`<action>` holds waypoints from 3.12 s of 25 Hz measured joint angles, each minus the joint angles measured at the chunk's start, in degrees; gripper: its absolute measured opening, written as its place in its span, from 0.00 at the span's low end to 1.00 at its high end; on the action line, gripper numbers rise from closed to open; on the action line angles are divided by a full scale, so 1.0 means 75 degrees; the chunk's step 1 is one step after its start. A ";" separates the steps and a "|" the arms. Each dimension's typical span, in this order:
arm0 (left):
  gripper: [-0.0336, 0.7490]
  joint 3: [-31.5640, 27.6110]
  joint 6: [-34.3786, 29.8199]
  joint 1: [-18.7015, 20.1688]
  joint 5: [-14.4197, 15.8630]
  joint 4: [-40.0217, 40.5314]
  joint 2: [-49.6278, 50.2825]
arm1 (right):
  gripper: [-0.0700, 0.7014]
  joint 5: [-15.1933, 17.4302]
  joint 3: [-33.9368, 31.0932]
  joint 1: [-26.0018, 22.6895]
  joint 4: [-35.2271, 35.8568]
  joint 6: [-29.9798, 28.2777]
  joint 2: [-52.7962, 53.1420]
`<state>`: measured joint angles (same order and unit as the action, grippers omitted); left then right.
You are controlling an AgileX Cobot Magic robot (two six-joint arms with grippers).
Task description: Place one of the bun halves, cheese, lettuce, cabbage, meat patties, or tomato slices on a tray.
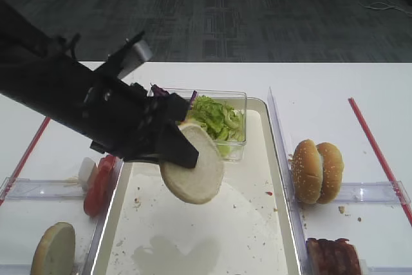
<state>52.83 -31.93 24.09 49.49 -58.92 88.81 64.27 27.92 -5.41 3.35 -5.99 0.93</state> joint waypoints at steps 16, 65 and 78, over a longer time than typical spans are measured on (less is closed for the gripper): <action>0.31 0.0000 -0.0598 0.0000 -0.0400 -0.0038 0.1963 | 0.72 0.0000 0.0000 0.0000 0.0000 0.0000 0.0000; 0.83 0.0000 -0.0342 0.0000 -0.0498 -0.0087 0.0556 | 0.72 0.0000 0.0000 0.0000 0.0000 0.0000 0.0000; 0.83 0.0000 0.0102 0.0000 -0.0023 -0.0021 -0.1202 | 0.72 0.0000 0.0000 0.0000 0.0000 0.0027 0.0000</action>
<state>52.83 -31.17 24.09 49.31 -59.09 79.80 64.27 27.92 -5.41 3.35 -5.79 0.93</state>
